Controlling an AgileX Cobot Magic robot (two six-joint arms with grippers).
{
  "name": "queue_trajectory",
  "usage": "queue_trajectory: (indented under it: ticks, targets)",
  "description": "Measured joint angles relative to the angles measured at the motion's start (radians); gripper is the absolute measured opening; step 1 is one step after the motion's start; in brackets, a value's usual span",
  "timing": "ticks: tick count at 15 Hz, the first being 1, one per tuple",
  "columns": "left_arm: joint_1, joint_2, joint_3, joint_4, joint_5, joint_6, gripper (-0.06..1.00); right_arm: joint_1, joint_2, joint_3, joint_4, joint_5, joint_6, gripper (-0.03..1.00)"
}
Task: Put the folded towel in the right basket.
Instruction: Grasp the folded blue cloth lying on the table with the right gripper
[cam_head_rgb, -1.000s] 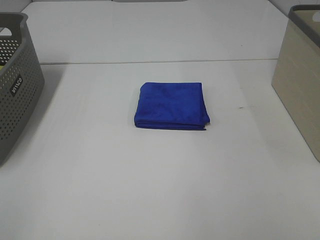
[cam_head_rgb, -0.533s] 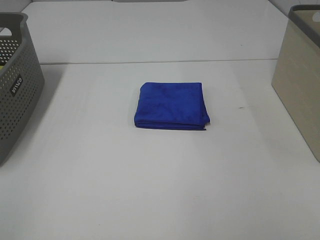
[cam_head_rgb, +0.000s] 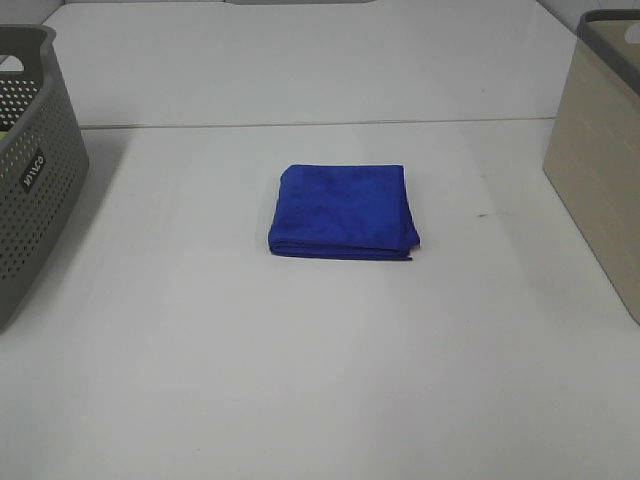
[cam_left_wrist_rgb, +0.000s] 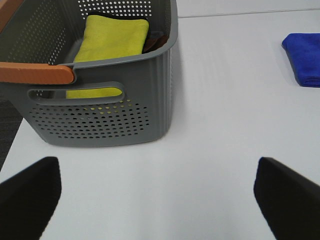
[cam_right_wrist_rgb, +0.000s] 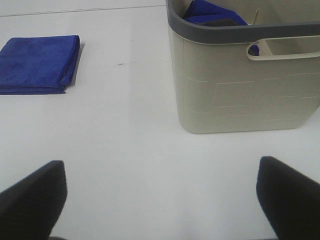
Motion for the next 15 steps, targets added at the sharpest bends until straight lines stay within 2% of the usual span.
queue_trajectory:
  ticks: [3, 7, 15]
  targets:
    - [-0.003, 0.000, 0.000, 0.000, 0.000, 0.000, 0.97, 0.000, 0.000, 0.000, 0.000, 0.000, 0.000, 0.98]
    - [-0.078, 0.000, 0.000, 0.000, 0.000, 0.000, 0.97, 0.000, 0.000, 0.000, 0.000, 0.000, 0.000, 0.98]
    - [-0.081, 0.000, 0.000, 0.000, 0.000, 0.000, 0.97, 0.000, 0.000, 0.000, 0.000, 0.000, 0.000, 0.98]
